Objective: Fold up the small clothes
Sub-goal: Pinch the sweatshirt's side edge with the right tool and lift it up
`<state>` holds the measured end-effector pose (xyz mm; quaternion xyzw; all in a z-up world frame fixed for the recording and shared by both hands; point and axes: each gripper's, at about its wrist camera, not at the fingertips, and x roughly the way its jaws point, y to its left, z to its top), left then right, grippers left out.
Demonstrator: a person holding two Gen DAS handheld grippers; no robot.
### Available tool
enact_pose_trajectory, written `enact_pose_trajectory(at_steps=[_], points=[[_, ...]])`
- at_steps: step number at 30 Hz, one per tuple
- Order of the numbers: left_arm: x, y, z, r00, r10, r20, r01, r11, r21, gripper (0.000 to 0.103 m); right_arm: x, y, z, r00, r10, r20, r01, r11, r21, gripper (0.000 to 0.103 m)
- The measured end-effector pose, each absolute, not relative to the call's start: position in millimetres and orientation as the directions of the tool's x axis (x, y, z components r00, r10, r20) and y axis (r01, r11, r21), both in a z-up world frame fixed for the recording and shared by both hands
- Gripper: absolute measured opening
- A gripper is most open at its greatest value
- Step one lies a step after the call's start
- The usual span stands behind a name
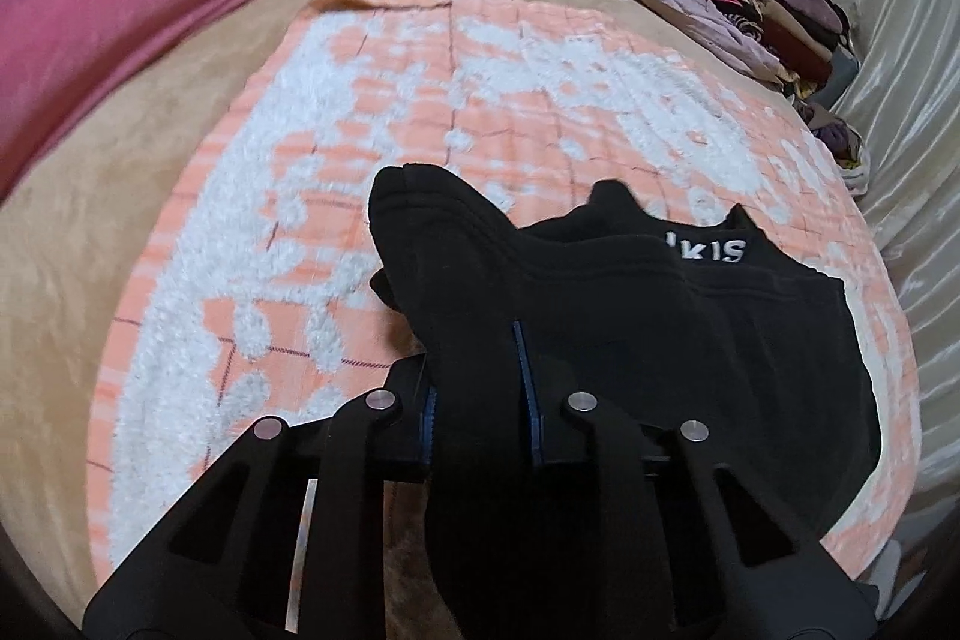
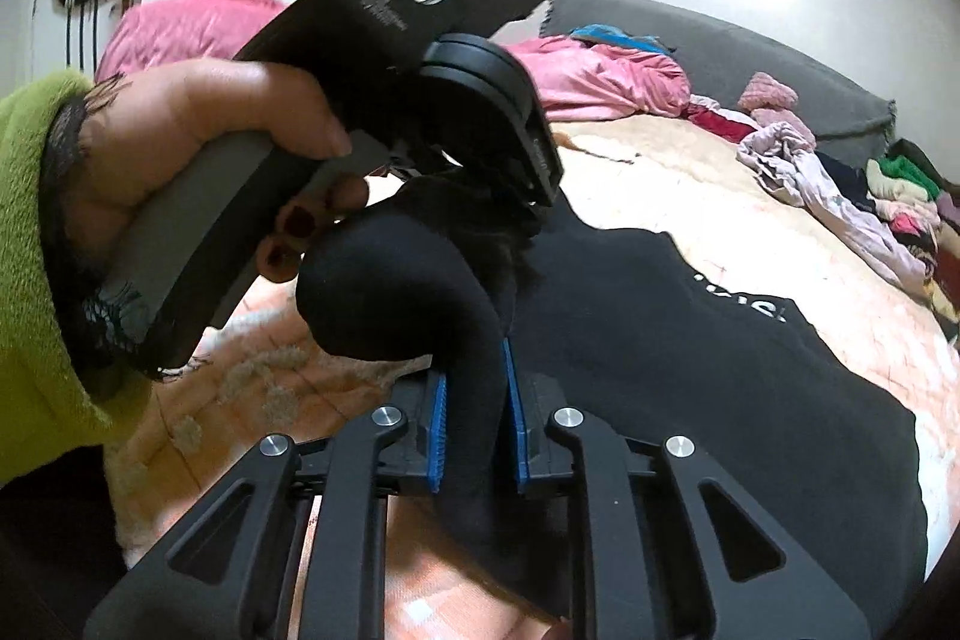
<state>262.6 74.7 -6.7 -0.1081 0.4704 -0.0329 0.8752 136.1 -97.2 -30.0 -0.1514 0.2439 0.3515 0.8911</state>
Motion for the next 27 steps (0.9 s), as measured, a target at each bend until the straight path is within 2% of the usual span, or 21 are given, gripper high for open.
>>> enact_pose_trajectory(at_steps=[12, 17, 27], points=[[251.6, 3.2, 67.0, 0.648, -0.191, -0.737, 0.075, 0.979, -0.188, 0.012, 130.9, -174.0, -5.5, 0.695, 0.604, -0.39, -0.627, 0.775, 0.082, 0.014], [253.7, -37.7, 80.4, 0.653, -0.212, -0.727, 0.127, 0.977, -0.171, 0.012, 130.2, -210.2, -1.5, 0.716, 0.601, -0.356, -0.584, 0.794, 0.165, 0.013], [262.1, -113.2, 80.0, 0.622, -0.251, -0.742, 0.204, 0.967, -0.155, 0.012, 118.6, -266.1, -7.0, 0.763, 0.555, -0.332, -0.511, 0.832, 0.217, 0.008]])
